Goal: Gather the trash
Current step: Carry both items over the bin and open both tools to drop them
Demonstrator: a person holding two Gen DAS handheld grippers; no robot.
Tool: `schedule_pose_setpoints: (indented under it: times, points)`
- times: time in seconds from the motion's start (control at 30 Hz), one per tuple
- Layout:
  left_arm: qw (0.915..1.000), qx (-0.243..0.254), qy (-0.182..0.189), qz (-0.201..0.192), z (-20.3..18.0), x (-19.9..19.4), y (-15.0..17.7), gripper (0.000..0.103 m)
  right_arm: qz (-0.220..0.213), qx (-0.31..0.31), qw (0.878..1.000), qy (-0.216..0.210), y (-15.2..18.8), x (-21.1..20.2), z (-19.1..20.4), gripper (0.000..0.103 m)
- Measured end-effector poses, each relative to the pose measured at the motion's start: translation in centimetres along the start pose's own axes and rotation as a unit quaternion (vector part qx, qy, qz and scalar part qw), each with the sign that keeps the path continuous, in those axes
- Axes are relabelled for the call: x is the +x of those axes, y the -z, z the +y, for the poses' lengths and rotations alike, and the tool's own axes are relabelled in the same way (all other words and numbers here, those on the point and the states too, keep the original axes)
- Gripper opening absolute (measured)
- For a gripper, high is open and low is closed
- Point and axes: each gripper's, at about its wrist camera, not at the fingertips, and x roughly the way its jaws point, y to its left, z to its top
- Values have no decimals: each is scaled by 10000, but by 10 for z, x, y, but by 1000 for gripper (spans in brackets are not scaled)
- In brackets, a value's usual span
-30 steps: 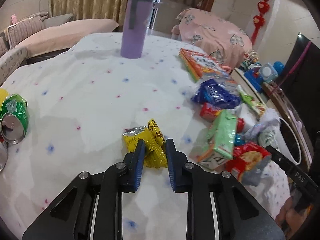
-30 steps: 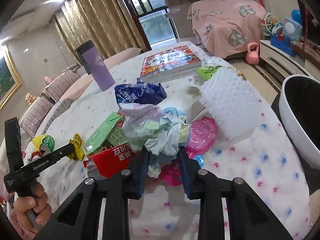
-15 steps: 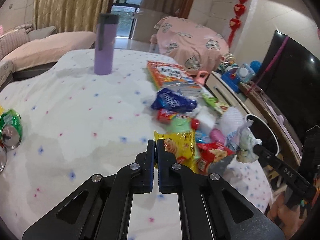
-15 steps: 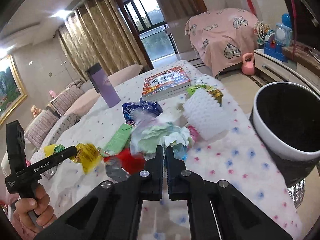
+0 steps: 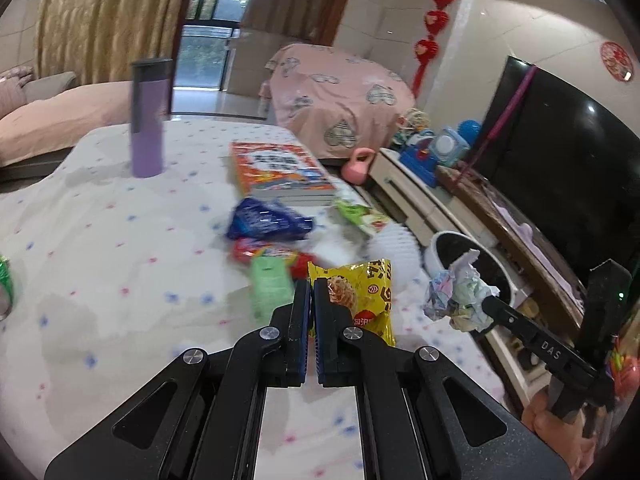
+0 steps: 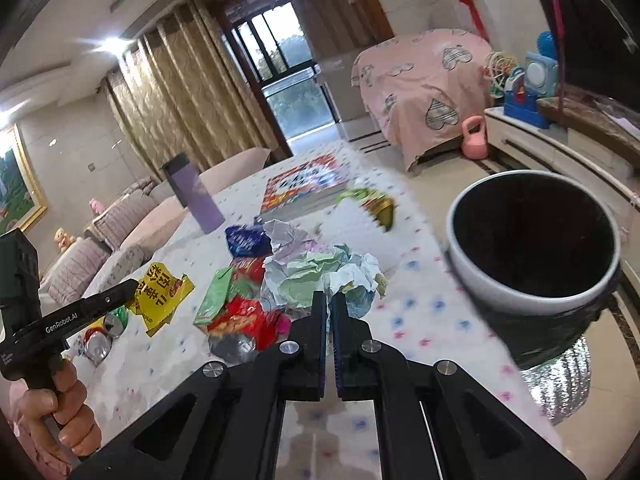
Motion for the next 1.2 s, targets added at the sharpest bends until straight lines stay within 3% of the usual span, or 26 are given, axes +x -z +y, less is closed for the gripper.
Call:
schedule_pose_setpoints:
  times: [0.5,1.2]
  points:
    - [9954,654,642,287,-104,60,-6,2,-367,441,9962,652,-17,-39,-79,2]
    - [9900,1138,664,505,-196,141,-20,2,-395,635,9910,1107,-44,-38,-150,3]
